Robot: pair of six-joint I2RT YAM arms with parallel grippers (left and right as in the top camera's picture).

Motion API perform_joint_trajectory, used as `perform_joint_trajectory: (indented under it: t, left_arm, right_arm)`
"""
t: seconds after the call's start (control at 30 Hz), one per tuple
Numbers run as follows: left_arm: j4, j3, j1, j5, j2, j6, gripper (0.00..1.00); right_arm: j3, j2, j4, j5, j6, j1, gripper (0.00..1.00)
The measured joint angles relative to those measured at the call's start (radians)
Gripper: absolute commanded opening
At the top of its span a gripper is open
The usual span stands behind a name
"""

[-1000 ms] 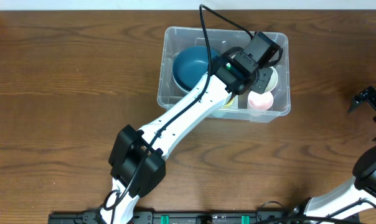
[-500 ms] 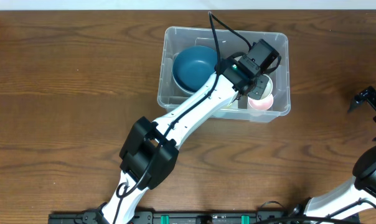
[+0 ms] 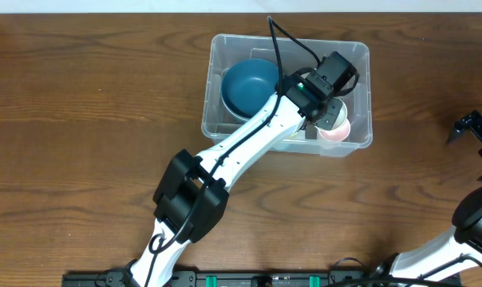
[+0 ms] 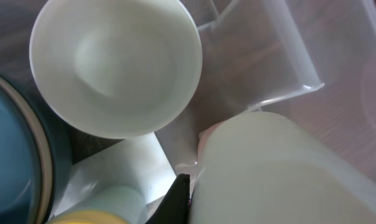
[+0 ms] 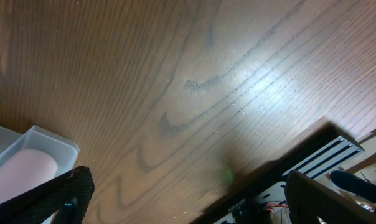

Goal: Pack container

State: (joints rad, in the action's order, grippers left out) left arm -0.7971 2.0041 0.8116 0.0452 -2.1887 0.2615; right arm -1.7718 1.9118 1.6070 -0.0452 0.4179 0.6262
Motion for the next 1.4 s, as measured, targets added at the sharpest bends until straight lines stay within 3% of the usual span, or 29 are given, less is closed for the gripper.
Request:
perform_joint_trajectory:
  t: [0.1, 0.43, 0.53, 0.83, 1.0, 1.2, 1.4]
  left_arm:
    - [-0.007, 0.000, 0.000, 0.000, 0.000, -0.002, 0.15]
    - [-0.007, 0.000, 0.000, 0.000, 0.000, -0.003, 0.17]
    - [-0.004, 0.000, 0.000, 0.000, 0.000, -0.005, 0.44]
    - [0.006, 0.006, -0.016, 0.003, 0.029, -0.003, 0.77]
    - [-0.079, 0.007, -0.073, 0.005, 0.215, -0.005, 0.86]
    - [-0.335, 0.055, -0.244, 0.000, 0.582, -0.007, 0.86]
    - [-0.543, 0.060, -0.353, -0.004, 0.830, -0.008, 0.86]
  right_arm:
    - [0.000, 0.000, 0.000, 0.000, 0.000, 0.000, 0.99]
    - [0.000, 0.000, 0.000, 0.000, 0.000, 0.000, 0.99]
    - [0.000, 0.000, 0.000, 0.000, 0.000, 0.000, 0.99]
    - [0.000, 0.000, 0.000, 0.000, 0.000, 0.000, 0.99]
    - [0.000, 0.000, 0.000, 0.000, 0.000, 0.000, 0.99]
    - [0.000, 0.000, 0.000, 0.000, 0.000, 0.000, 0.99]
    - [0.000, 0.000, 0.000, 0.000, 0.000, 0.000, 0.99]
